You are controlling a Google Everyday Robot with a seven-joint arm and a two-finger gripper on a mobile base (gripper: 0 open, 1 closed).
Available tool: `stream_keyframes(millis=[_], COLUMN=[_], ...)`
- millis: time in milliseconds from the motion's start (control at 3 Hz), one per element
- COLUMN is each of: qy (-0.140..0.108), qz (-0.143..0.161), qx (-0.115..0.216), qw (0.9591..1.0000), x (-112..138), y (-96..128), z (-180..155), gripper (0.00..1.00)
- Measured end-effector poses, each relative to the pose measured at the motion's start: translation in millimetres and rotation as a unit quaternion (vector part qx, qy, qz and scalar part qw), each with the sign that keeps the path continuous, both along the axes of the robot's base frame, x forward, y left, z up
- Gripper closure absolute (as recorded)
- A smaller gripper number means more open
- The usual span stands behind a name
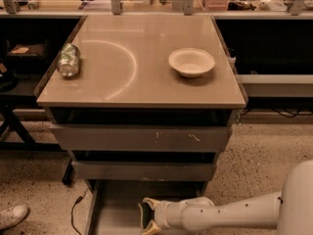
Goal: Pick sponge from bottom drawer and place on counter
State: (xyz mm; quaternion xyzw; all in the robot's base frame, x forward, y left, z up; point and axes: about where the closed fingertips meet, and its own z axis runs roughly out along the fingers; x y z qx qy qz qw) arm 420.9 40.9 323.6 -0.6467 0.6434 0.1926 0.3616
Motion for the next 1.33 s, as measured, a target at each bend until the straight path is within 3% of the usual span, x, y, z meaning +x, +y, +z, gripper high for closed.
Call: stream_keyframes(millis=[667, 1000, 1333], qy=[-0.027, -0.042, -0.042], qz=[0.038, 0.038, 0.038], qx=[-0.022, -0.027, -0.027], qw=[0.9987, 0.9980, 0.9980], x=[20, 29, 29], y=[38, 36, 36], z=[102, 116, 116], gripper=[1.00, 1.00, 1.00])
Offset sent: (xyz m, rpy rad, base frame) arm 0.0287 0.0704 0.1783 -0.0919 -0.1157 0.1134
